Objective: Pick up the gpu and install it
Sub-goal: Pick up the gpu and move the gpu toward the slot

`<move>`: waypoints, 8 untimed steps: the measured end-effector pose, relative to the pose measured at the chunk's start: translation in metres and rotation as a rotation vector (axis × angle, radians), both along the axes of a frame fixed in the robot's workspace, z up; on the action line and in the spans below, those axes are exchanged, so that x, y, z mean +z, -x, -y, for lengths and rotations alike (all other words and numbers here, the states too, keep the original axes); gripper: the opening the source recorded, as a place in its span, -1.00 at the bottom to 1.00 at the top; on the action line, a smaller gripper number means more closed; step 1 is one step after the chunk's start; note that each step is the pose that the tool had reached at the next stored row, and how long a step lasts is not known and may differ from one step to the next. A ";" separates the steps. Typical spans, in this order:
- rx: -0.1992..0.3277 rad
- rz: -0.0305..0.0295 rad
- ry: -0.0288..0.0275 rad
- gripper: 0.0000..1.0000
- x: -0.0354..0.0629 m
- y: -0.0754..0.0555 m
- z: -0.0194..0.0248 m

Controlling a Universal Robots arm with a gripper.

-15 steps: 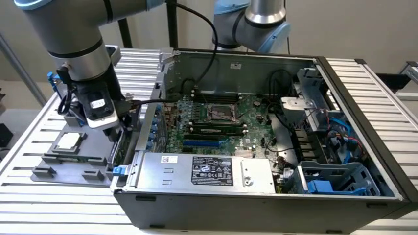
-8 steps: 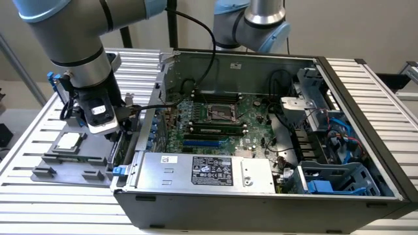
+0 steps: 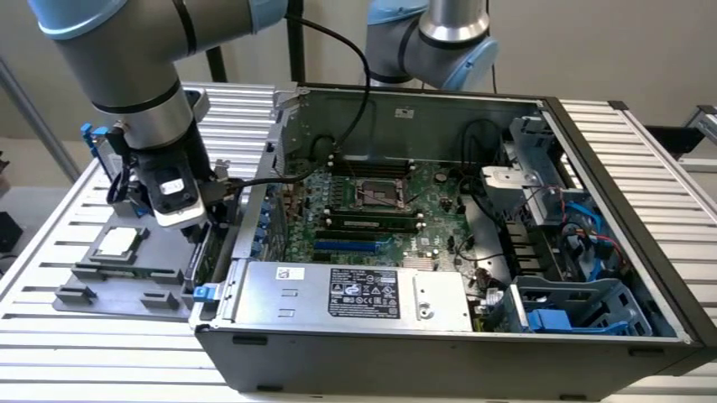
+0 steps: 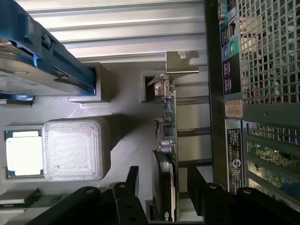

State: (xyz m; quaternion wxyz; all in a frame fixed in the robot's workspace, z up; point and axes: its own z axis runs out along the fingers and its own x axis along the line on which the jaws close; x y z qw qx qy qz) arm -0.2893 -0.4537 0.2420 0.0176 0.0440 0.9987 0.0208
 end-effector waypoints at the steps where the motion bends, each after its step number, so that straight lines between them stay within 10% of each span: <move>1: 0.000 0.0001 -0.0001 1.00 -0.0004 0.000 0.0000; 8: -0.007 0.0001 -0.0001 1.00 -0.0020 0.000 -0.0001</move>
